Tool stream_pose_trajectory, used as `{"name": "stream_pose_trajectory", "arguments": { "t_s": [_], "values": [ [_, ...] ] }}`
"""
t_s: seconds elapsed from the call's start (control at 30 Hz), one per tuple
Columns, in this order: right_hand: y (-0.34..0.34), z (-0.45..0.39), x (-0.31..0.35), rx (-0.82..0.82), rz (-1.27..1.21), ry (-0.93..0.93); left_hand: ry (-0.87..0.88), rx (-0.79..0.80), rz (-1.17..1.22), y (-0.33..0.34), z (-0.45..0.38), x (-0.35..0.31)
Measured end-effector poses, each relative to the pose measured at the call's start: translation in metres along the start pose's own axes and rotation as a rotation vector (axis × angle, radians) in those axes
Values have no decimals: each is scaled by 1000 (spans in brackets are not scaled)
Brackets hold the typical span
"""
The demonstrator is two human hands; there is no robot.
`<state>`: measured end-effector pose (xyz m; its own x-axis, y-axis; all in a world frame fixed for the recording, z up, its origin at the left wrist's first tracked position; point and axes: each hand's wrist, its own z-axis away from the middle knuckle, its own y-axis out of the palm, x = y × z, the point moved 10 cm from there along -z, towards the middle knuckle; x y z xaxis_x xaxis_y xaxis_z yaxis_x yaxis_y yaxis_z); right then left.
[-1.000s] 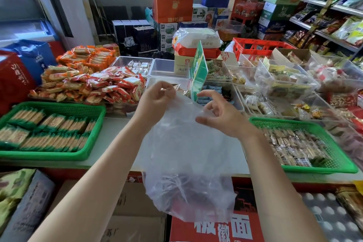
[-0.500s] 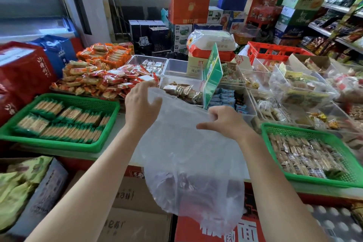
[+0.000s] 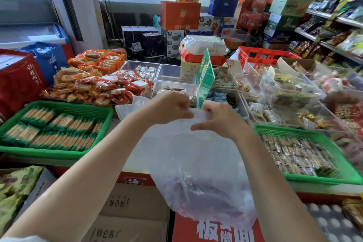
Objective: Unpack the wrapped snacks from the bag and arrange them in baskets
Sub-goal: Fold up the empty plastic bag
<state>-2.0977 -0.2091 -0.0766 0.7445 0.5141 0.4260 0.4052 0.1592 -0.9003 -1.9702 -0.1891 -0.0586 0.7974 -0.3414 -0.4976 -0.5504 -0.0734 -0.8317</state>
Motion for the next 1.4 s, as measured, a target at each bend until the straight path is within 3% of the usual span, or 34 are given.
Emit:
{"name": "stream_pose_trajectory", "arguments": {
  "t_s": [0.3, 0.43, 0.63, 0.73, 0.97, 1.2, 1.27, 1.4],
  "values": [
    [-13, 18, -81, 241, 105, 332, -207, -135, -175, -49, 10, 41],
    [-24, 3, -63, 133, 128, 265, -274, -9, -413, -48, 6, 48],
    [-22, -18, 2, 65, 137, 30, -100, 90, -310, -25, -7, 6],
    [-27, -24, 19, 24, 133, -52, -133, 142, -370, -9, -12, 0],
    [-49, -31, -14, 8, 300, 51, -305, 77, -325, -16, -1, 35],
    [-83, -39, -24, -229, 161, 29, -393, 56, -322, -16, 16, 77],
    [-87, -41, -24, -269, 172, 1, -411, -30, -287, -20, 18, 86],
    [-93, -43, -24, -343, 190, 0, -330, -412, -161, -40, 22, 87]
  ]
}}
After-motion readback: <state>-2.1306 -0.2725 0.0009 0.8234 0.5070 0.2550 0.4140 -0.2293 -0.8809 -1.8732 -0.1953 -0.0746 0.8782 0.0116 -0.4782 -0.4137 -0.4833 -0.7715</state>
